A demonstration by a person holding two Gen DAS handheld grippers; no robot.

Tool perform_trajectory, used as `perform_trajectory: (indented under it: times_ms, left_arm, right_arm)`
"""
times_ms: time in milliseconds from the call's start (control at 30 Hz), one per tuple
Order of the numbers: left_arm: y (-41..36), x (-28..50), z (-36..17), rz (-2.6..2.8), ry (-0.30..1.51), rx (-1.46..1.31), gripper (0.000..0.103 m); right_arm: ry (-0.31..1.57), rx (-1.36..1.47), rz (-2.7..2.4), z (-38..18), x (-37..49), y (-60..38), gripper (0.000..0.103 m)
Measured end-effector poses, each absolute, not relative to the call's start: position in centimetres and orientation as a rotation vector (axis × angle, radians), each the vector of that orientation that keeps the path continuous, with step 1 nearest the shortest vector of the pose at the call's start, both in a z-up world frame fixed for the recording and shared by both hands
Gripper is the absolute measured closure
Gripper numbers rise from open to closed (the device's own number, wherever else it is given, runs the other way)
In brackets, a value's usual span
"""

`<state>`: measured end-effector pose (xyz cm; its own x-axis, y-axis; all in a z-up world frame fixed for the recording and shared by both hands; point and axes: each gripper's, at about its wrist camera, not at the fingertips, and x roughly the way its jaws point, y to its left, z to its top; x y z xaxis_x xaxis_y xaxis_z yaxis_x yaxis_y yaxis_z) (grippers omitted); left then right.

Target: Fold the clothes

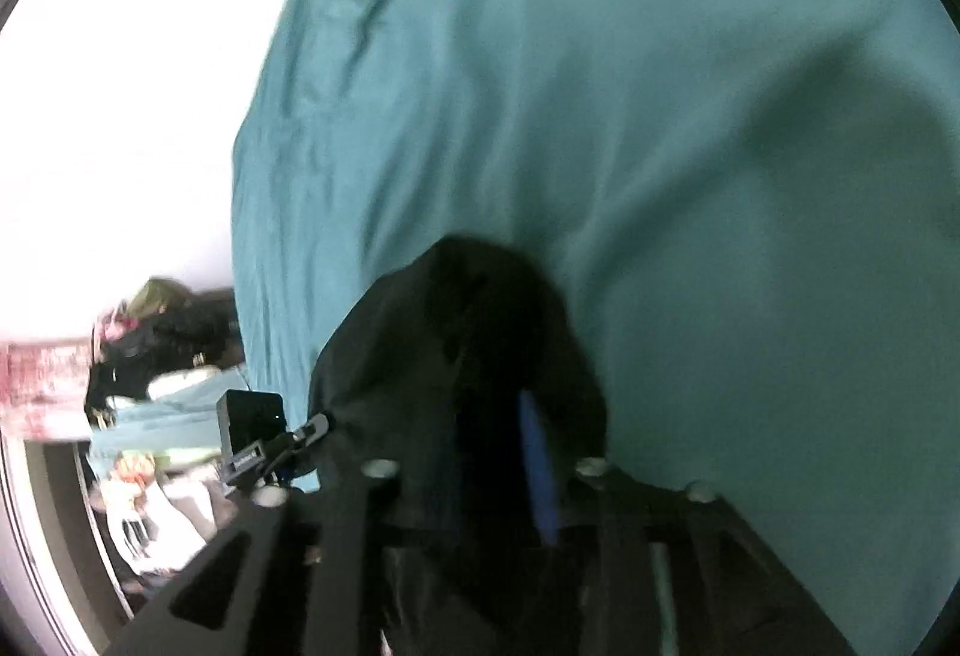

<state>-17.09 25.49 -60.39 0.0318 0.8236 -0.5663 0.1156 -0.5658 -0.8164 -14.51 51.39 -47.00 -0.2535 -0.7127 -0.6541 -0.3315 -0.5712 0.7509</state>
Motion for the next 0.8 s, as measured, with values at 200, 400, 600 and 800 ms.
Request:
perform_trajectory:
  times_ms: [200,400,600,800]
  left_arm:
    - [25.7,-9.4,-58.3,1.585,-1.006,-1.736,0.04]
    - [25.8,-7.7,-61.7,1.517,-1.081,-1.803,0.089]
    - [23.3,-8.7,-61.0,1.52,-1.018,-1.815,0.087]
    - [21.7,-3.0,-57.3,1.564,-1.087,-1.872,0.046]
  right_arm:
    - [-1.081,1.801,-1.866,-46.3,-11.6,49.1,0.041]
    - [-1.041,1.856,-1.866,-49.5,-11.8,47.5,0.097]
    - [-1.13,1.849,-1.788,-49.8,-10.1,49.2,0.093]
    - [-1.211,1.879,-1.743,-46.1,-5.8,51.0,0.034]
